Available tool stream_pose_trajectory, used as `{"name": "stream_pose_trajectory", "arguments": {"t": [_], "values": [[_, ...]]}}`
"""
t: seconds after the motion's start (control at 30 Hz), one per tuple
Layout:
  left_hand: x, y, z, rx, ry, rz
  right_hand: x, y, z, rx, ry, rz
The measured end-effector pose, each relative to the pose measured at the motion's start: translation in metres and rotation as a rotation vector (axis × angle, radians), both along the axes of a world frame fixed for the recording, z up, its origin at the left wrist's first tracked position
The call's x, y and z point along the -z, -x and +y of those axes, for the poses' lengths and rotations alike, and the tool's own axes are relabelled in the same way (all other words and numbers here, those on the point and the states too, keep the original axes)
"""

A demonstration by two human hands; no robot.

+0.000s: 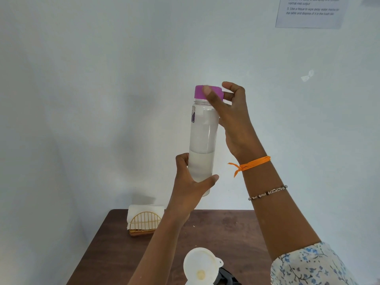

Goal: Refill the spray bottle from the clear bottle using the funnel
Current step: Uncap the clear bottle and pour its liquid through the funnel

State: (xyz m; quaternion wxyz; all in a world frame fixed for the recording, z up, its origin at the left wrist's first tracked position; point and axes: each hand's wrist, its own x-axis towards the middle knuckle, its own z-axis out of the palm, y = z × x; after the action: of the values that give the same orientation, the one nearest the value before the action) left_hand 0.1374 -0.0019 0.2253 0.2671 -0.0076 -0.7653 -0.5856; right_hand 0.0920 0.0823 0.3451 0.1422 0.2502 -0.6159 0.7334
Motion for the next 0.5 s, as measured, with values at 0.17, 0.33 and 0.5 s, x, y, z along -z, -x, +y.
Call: {"name": "stream_pose_trajectory", "arguments": {"t": [0.17,0.33,0.5], "values": [[0.0003,-0.0016,0.0006,0.004,-0.019,-0.002,-0.0042,-0.0017,0.0048,-0.059,0.032,-0.007],[-0.0017,-0.0015,0.0006,0.009,-0.038,0.003,-0.0048,-0.0011,0.0067,-0.062,0.02,-0.023],[-0.0004,-0.0019,0.0013,0.017,-0.026,0.009,-0.0053,0.0007,0.0002,0.089,-0.037,0.063]]}}
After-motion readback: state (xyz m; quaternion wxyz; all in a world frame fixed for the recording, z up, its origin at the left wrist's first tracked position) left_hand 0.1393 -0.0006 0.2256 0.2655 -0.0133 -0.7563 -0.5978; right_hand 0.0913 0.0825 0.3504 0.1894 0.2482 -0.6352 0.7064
